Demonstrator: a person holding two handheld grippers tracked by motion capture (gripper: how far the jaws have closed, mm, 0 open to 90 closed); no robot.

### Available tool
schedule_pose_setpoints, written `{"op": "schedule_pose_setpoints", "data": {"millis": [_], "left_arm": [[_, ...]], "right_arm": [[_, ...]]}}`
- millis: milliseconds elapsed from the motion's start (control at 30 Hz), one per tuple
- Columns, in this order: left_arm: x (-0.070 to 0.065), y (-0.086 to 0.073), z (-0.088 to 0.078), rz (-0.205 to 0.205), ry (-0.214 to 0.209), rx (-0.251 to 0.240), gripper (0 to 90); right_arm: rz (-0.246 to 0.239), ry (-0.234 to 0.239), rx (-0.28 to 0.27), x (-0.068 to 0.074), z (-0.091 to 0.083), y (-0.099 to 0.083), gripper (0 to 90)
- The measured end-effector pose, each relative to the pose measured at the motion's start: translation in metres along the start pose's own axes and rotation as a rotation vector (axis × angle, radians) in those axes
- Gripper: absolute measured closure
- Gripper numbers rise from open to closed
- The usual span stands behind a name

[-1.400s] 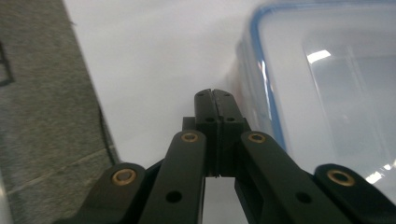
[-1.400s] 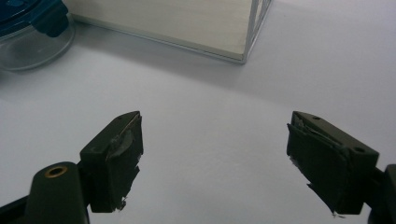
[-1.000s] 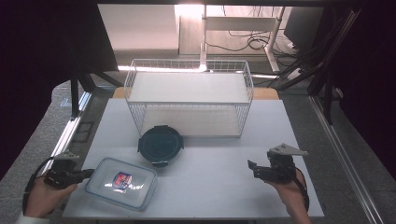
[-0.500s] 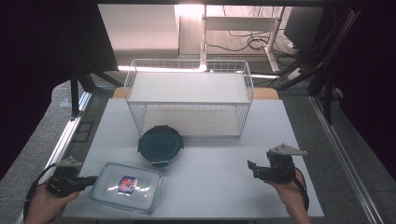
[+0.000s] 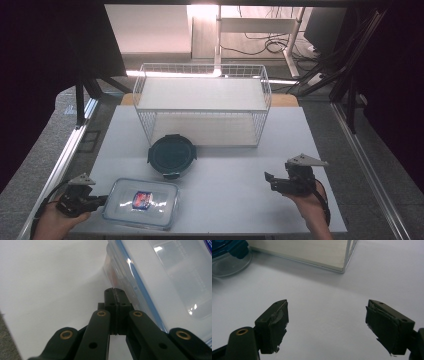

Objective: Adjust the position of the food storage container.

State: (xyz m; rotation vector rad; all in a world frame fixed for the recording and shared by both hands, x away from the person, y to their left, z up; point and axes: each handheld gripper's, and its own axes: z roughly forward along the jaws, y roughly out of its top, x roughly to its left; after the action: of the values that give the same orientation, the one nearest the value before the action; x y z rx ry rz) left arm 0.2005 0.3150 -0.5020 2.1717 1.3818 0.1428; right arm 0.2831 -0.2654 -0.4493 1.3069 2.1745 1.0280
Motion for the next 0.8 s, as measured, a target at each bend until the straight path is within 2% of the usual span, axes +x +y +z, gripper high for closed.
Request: {"op": "schedule_pose_setpoints", "data": {"millis": [233,300,400,500,800], "left_arm": [[-0.016,0.004,0.007,-0.009,-0.047,0.007,89.8],[-0.024,0.007,0.011,-0.012,-0.055,0.002,89.8],[-0.029,0.009,0.013,-0.004,-0.055,0.005,89.8],[-0.042,0.013,0.018,0.004,-0.072,0.005,89.8],[-0.065,0.026,0.031,0.029,-0.099,0.01,89.8]], "right_arm": [[0.002,0.0,-0.003,-0.001,-0.001,0.0,18.3],[0.001,0.002,-0.003,-0.001,-0.001,0.0,18.3],[0.001,0.002,-0.003,-0.001,-0.001,0.0,18.3],[-0.001,0.003,-0.003,0.0,-0.001,0.0,18.3],[-0.005,0.012,0.007,0.002,0.002,-0.001,18.3]]}}
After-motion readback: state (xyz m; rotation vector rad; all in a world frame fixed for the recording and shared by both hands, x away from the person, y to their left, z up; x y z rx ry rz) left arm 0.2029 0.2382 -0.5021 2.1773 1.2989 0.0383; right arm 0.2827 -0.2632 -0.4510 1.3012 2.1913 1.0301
